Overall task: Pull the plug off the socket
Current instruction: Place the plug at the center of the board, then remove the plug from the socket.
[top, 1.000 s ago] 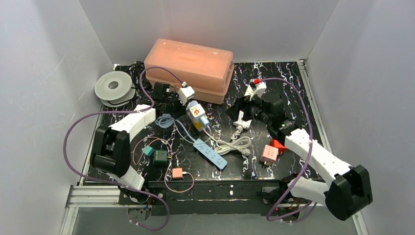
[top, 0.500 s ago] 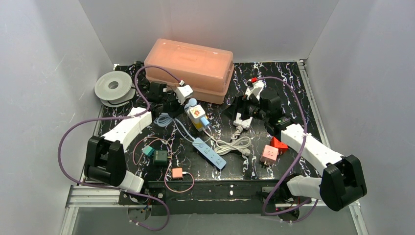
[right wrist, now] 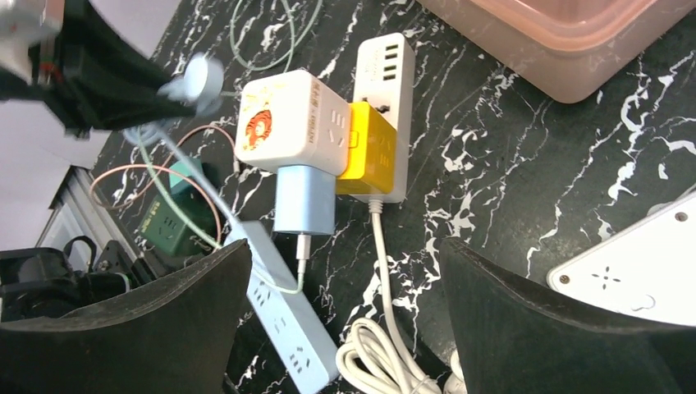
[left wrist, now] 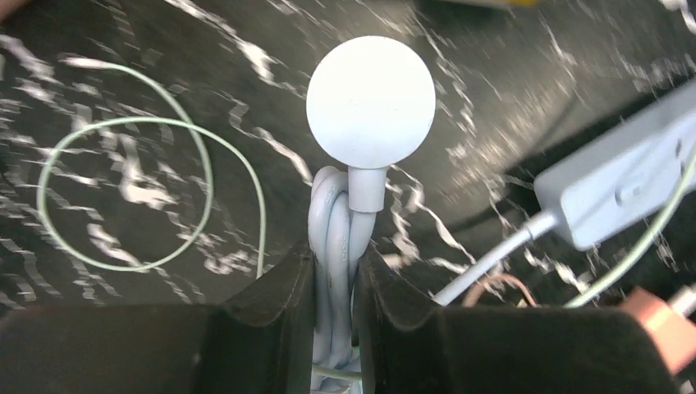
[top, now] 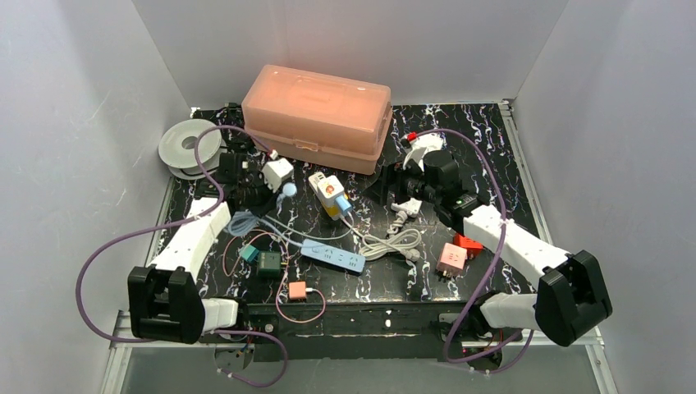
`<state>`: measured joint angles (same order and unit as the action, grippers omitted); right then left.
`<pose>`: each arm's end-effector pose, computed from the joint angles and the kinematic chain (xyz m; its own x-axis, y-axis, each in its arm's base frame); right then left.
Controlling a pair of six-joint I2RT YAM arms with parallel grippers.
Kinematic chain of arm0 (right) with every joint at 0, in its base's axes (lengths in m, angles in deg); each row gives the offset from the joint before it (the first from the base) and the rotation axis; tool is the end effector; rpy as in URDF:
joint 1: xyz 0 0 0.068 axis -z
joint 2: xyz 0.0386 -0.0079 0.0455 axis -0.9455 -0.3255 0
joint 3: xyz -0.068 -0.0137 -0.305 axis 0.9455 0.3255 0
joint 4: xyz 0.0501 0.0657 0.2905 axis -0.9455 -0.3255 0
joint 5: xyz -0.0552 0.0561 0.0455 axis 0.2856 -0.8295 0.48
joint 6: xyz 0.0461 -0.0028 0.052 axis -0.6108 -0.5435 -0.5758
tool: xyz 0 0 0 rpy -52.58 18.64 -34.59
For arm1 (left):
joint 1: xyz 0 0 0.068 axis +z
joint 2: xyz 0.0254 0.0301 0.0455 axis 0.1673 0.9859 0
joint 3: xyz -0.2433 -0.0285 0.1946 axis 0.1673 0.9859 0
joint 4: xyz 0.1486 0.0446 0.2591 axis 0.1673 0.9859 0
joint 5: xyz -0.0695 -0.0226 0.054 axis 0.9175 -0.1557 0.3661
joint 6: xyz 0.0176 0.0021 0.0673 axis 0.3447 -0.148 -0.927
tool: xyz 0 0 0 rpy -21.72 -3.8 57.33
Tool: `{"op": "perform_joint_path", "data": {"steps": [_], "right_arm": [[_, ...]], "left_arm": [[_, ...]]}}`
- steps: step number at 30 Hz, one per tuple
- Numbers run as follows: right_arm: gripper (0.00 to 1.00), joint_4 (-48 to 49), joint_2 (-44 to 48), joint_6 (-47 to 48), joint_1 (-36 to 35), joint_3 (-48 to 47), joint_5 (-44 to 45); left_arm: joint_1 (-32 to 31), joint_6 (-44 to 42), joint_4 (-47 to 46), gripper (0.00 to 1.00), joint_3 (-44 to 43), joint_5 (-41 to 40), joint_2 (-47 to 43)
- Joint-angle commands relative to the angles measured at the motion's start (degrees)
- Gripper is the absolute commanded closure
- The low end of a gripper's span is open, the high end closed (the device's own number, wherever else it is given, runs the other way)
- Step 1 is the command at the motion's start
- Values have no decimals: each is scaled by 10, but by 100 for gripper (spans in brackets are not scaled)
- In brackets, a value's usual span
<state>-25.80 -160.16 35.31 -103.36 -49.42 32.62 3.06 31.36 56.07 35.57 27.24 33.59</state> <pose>0.2746 0.1928 0.3042 -0.5341 0.1174 -0.8372 -0.5739 0.6768 0.4610 0.3415 -0.0608 0.3379 0.0838 0.5360 -0.8400 0.5195 0.6959 0.4958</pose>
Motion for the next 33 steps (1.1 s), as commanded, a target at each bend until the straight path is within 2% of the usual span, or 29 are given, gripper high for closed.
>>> {"op": "perform_joint_path", "data": {"steps": [1,3,8,10,15,19,24,26,31,33], "right_arm": [[8,-8,-16,11,-2,-27,23],[7,-14,-24,15,-7,-28,31],[7,-26,-42,22,-18,-23,56],[7,-21,-45,22,-18,-13,67],[6,10,-68,28,-18,18,100],[6,24,-105,31,-21,23,105],[6,56,-119,33,-23,43,114],[6,83,-124,39,-27,55,124],[5,175,-172,81,-66,73,150],[5,197,-199,100,-82,68,169]], "left_arm": [[-9,-67,103,76,49,55,-23],[-9,-75,114,48,55,46,-16],[-9,-66,109,12,41,31,-1],[-9,-60,100,2,32,39,0],[-10,-43,72,0,-10,79,10],[-10,-21,37,0,-61,147,42],[-26,-67,6,1,-109,251,95],[-29,-61,-1,1,-133,276,118],[-29,28,-11,1,-196,267,167],[-29,28,0,0,-206,237,179]]}}
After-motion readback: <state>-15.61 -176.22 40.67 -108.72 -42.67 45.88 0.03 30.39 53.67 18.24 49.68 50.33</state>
